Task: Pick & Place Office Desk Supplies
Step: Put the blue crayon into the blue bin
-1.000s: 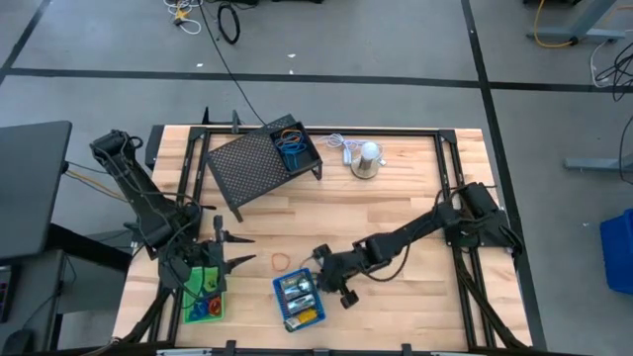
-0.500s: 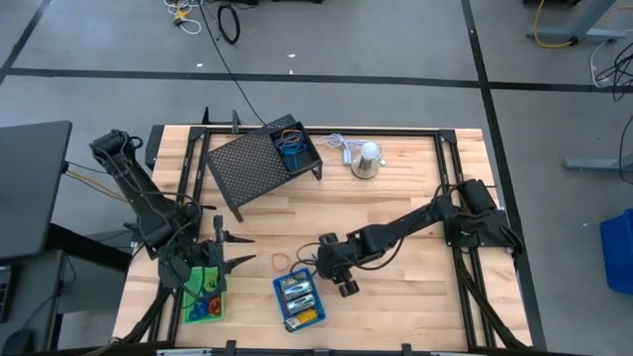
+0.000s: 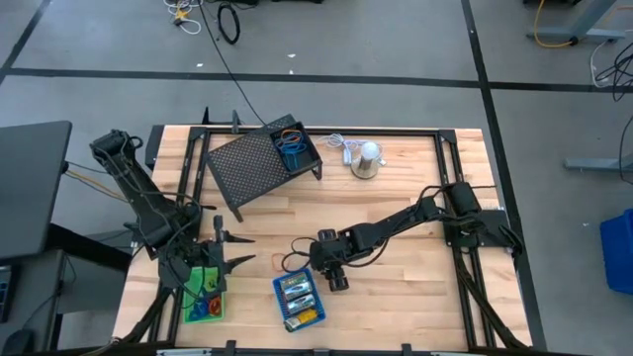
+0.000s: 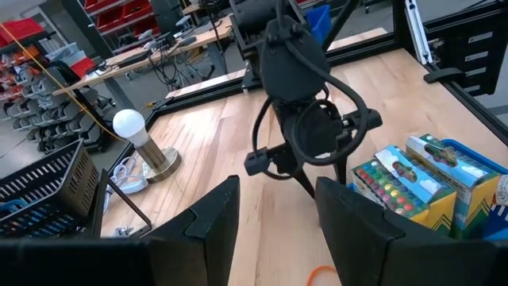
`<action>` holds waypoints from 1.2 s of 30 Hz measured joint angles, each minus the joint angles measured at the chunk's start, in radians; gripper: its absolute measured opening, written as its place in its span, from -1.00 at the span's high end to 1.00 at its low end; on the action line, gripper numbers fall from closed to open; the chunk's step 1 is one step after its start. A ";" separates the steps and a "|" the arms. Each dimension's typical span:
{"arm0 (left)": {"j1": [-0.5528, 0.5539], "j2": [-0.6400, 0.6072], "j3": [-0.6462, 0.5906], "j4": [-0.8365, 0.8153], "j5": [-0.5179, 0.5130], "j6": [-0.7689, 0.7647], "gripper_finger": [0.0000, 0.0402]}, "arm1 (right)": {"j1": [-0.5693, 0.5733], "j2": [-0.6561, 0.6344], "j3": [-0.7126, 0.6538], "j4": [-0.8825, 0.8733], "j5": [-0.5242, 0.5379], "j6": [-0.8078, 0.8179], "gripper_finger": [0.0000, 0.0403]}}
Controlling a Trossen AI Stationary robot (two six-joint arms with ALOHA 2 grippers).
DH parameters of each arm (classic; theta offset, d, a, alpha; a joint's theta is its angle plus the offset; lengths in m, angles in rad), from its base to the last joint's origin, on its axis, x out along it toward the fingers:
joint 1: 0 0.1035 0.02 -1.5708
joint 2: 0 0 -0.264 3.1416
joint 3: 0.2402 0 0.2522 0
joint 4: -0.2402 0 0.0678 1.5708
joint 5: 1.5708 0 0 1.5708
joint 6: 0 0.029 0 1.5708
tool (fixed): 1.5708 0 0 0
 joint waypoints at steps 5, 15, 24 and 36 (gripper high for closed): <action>0.000 0.000 0.000 -0.001 0.000 0.000 0.14 | 0.008 0.021 0.005 0.002 0.029 0.044 0.07; 0.000 0.000 0.000 -0.001 0.000 0.000 0.14 | 0.065 0.026 0.005 -0.037 0.124 0.015 0.74; 0.000 0.000 0.000 -0.002 0.000 0.000 0.14 | 0.117 -0.005 0.000 -0.111 0.250 0.018 0.95; 0.000 0.000 0.001 -0.009 0.001 -0.007 0.14 | 0.213 -0.070 0.178 -0.437 0.462 0.058 0.95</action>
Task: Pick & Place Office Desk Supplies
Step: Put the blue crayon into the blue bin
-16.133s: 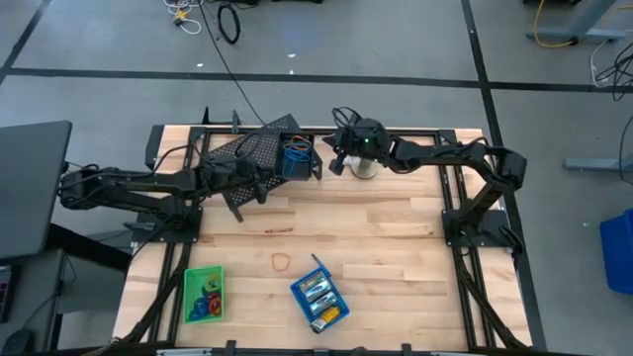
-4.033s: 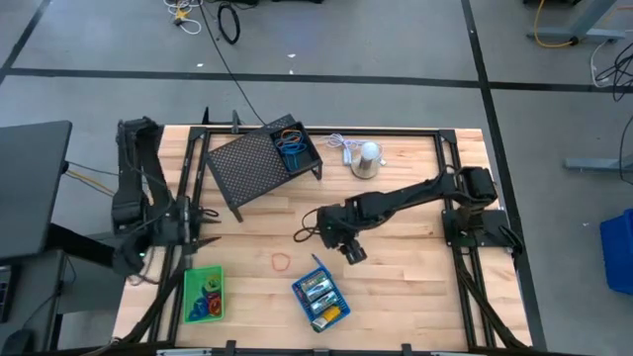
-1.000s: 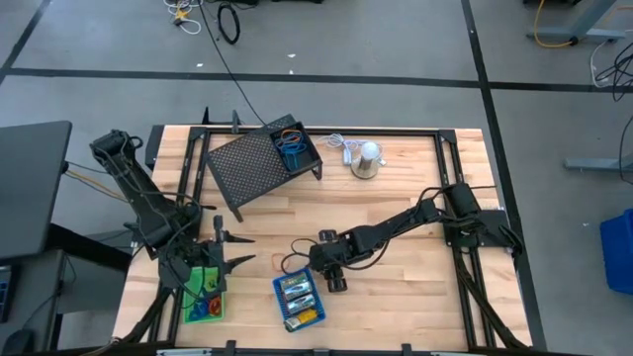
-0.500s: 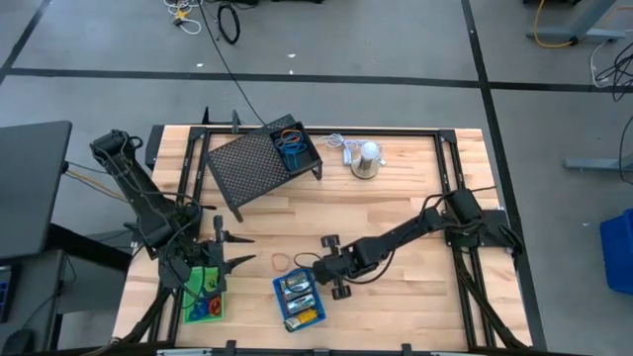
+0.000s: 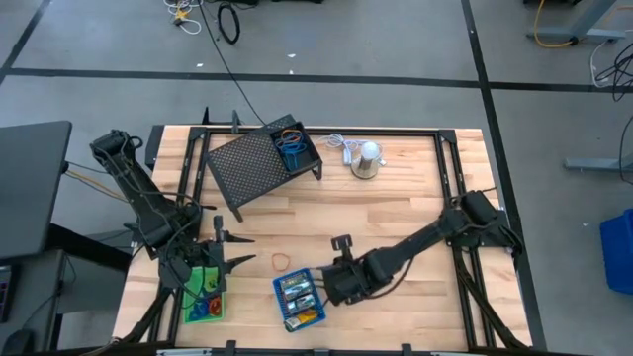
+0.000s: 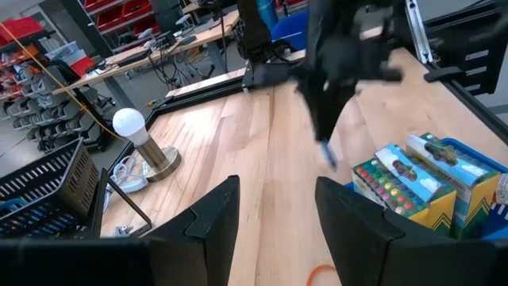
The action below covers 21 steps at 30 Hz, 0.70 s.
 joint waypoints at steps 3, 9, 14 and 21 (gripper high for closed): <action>0.000 0.000 0.000 0.000 0.000 0.004 0.14 | 0.035 -0.001 0.069 -0.110 0.042 0.025 0.95; 0.000 0.000 0.000 -0.001 0.000 0.007 0.14 | 0.104 -0.001 0.177 -0.152 0.016 0.030 0.95; 0.000 0.000 0.000 -0.001 0.000 0.015 0.14 | 0.133 -0.002 0.196 0.032 -0.064 -0.037 0.95; -0.001 0.000 0.000 -0.001 0.000 0.016 0.14 | 0.128 0.012 0.196 0.255 -0.177 -0.079 0.95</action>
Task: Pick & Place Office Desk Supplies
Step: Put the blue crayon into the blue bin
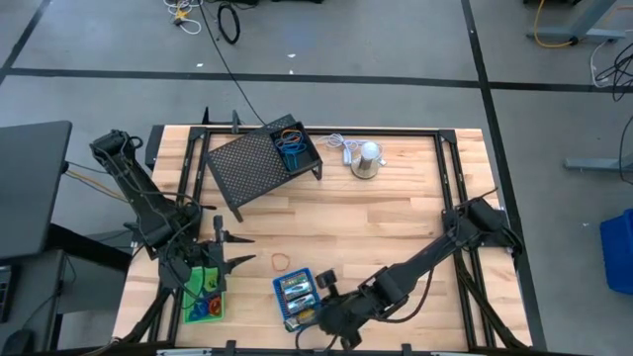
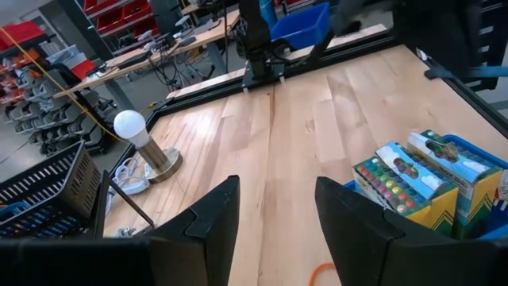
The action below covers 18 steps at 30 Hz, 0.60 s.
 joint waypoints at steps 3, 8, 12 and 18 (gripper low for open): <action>-0.001 0.000 0.000 0.000 0.000 0.000 0.14 | -0.009 0.028 0.000 0.062 -0.055 -0.007 0.95; -0.001 0.000 0.000 -0.002 0.000 -0.001 0.14 | -0.013 0.090 0.000 0.163 -0.080 -0.049 0.95; -0.001 0.000 0.000 -0.005 0.000 -0.002 0.14 | -0.015 0.114 -0.001 0.231 -0.083 -0.061 0.95; -0.001 0.000 0.000 -0.005 0.010 -0.006 0.14 | -0.021 0.114 -0.139 0.412 -0.095 -0.034 0.95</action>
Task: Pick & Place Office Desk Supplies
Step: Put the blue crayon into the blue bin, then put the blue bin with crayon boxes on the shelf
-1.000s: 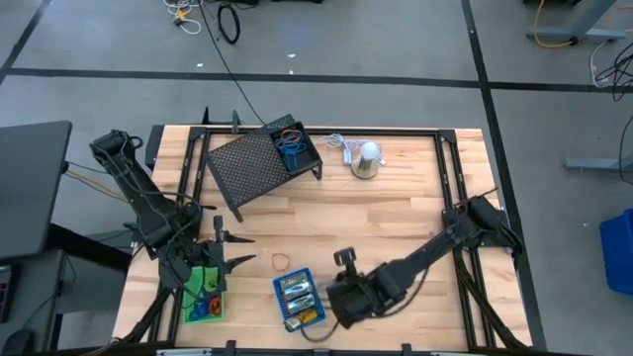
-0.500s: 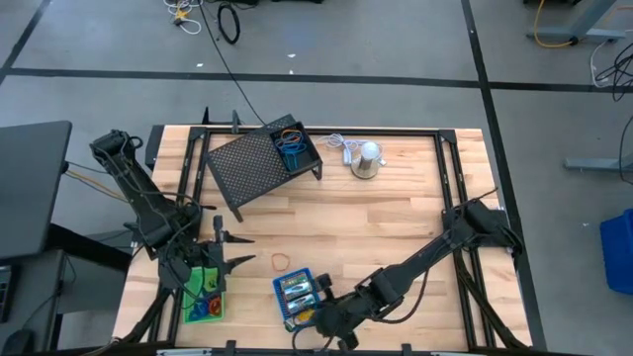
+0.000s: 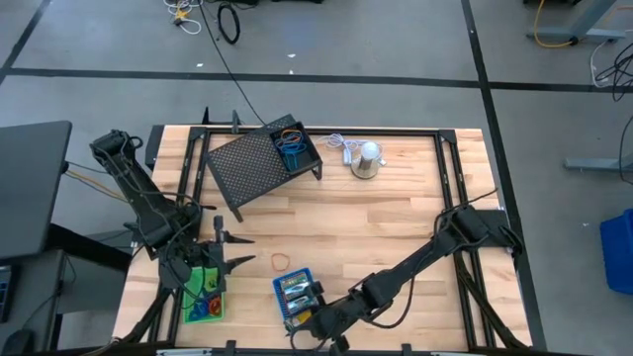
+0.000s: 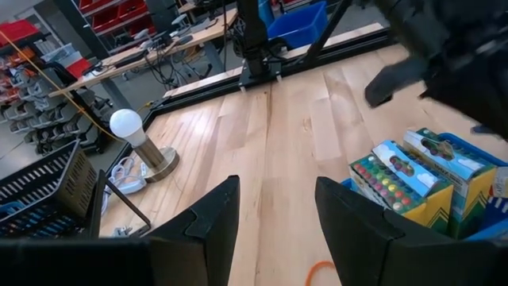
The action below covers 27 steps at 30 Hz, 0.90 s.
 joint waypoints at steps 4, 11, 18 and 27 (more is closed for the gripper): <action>0.000 0.000 0.000 0.000 0.018 -0.007 0.14 | -0.005 -0.001 -0.059 0.060 0.024 0.021 0.95; 0.000 0.000 0.000 0.001 0.020 -0.010 0.14 | -0.025 -0.002 -0.153 0.143 0.052 0.037 0.95; 0.000 0.000 0.000 0.001 0.025 -0.009 0.14 | -0.038 -0.002 -0.178 0.143 0.043 0.048 0.86; 0.000 0.000 0.000 0.001 0.042 -0.008 0.14 | -0.034 -0.003 -0.136 0.070 -0.009 0.015 0.13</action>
